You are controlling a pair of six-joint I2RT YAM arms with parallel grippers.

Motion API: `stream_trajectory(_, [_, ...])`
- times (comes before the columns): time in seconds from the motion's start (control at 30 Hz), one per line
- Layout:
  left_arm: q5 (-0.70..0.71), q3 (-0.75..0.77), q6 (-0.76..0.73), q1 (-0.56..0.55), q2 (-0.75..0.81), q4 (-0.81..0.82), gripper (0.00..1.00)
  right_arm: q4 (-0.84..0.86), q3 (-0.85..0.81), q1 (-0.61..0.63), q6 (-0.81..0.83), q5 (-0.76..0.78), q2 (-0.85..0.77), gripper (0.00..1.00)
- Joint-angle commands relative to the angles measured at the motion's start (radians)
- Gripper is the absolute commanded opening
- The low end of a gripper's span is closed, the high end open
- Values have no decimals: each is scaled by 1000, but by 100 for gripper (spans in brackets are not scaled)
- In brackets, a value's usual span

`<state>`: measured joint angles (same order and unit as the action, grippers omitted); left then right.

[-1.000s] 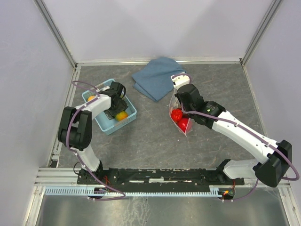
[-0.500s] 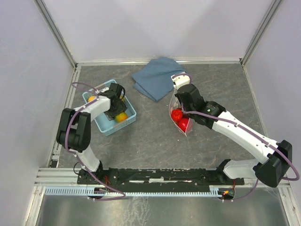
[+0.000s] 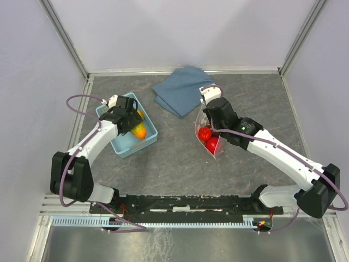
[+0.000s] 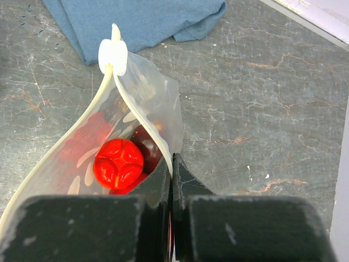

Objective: Place the food in the zip-top bag and seal the zipper
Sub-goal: Pick up the fake fruit from the bin.

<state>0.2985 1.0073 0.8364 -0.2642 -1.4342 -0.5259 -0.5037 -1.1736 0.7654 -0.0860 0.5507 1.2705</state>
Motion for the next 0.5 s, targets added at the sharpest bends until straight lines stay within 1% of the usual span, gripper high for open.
stream_trajectory(0.0, [23,-31,-56,-4,87,76,25,10,-20,-3,-33,-20,-30,2])
stream_trajectory(0.13, [-45,-54,-89,-20,189,148,23,6,-21,-3,-47,-38,-29,2])
stream_trajectory(0.23, [-80,-95,-105,-62,285,231,23,-1,-28,-3,-53,-51,-24,1])
stream_trajectory(0.37, [-97,-133,-131,-164,392,351,23,-9,-39,-2,-64,-77,-22,2])
stream_trajectory(0.47, [-96,-150,-157,-254,436,437,22,-19,-47,-3,-71,-100,-19,2])
